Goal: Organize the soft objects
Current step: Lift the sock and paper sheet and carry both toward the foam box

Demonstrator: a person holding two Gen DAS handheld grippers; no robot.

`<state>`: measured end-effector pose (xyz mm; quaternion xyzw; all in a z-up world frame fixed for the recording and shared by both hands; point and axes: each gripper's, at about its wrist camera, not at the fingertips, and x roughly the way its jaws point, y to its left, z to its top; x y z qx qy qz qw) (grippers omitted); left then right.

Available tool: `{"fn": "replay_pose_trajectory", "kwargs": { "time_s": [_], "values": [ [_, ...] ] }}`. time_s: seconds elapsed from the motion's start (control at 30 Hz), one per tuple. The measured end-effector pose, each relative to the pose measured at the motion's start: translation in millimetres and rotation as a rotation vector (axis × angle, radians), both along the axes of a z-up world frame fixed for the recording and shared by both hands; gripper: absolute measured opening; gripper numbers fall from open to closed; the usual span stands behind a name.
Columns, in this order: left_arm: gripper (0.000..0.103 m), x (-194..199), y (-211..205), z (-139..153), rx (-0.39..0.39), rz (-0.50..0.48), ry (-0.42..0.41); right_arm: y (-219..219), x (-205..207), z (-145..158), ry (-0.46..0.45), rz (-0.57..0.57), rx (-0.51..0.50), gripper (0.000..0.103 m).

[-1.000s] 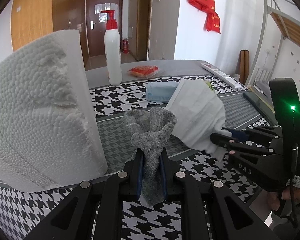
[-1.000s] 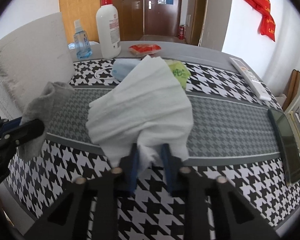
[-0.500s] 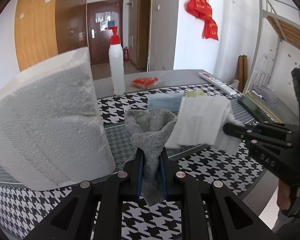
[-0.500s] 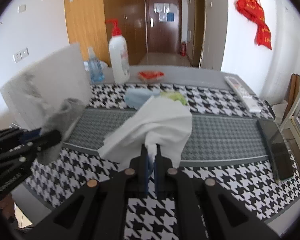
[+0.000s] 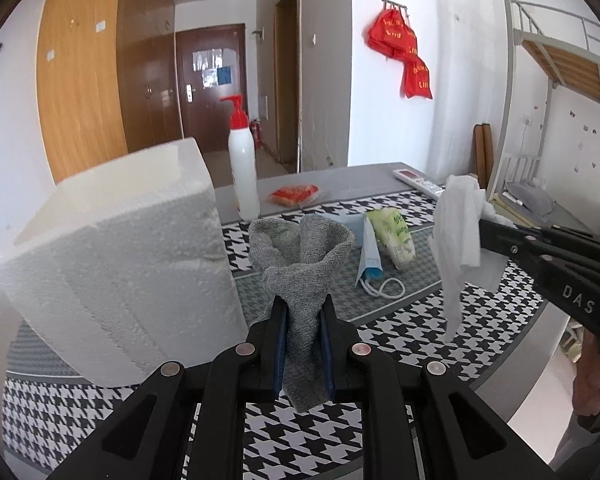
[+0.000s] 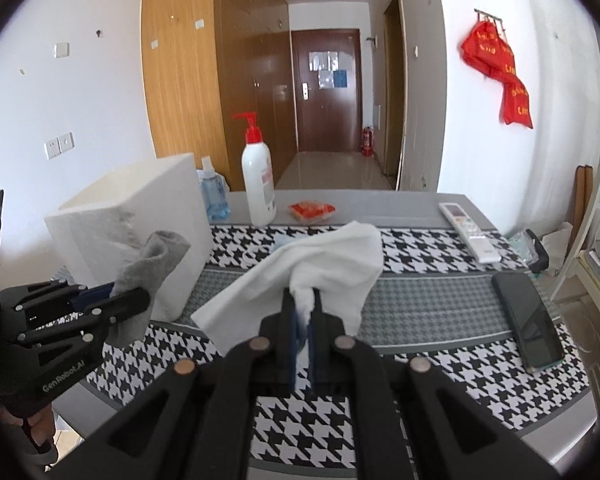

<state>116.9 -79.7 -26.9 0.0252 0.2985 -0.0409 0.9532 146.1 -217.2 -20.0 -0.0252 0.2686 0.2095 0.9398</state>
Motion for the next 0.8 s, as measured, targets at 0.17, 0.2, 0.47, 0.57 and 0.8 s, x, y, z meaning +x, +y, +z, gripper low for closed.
{"fn": "replay_pose_trajectory", "kwargs": {
  "time_s": [0.17, 0.2, 0.47, 0.57, 0.8],
  "values": [
    [0.016, -4.2, 0.1, 7.8, -0.007, -0.010, -0.026, -3.2, -8.3, 9.8, -0.032, -0.004, 0.022, 0.007],
    [0.016, -6.3, -1.2, 7.8, -0.007, -0.011, -0.032, -3.7, -9.6, 11.7, -0.040, -0.002, 0.029, 0.007],
    [0.016, -8.9, -1.4, 25.5, 0.004, -0.011, -0.092, -5.1, -14.1, 25.3, -0.086, -0.005, 0.064, 0.007],
    [0.016, -10.9, 0.4, 32.1, 0.008, -0.007, -0.117, -4.8, -14.9, 31.7, -0.095, -0.001, 0.079, 0.007],
    [0.016, -11.5, 5.8, 49.7, 0.013, 0.002, -0.170, -0.9, -14.9, 44.1, -0.130, 0.010, 0.097, 0.007]
  ]
}}
